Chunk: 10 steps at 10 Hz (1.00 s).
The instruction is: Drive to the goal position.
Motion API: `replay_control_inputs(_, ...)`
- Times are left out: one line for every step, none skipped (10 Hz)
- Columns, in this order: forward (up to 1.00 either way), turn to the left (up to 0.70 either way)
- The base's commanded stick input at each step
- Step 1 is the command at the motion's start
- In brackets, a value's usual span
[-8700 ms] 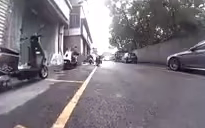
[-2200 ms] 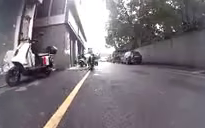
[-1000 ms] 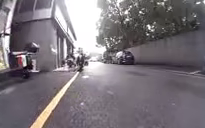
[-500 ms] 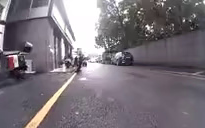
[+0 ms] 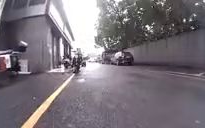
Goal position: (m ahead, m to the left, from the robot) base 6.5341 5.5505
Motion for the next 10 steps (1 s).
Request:
replay_control_inputs(0.45,0.00)
replay_control_inputs(0.45,0.00)
replay_control_inputs(0.45,0.00)
replay_control_inputs(0.45,0.00)
replay_control_inputs(0.45,0.00)
replay_control_inputs(0.45,0.00)
replay_control_inputs(0.45,0.00)
replay_control_inputs(0.45,0.00)
replay_control_inputs(0.45,0.00)
replay_control_inputs(0.45,0.00)
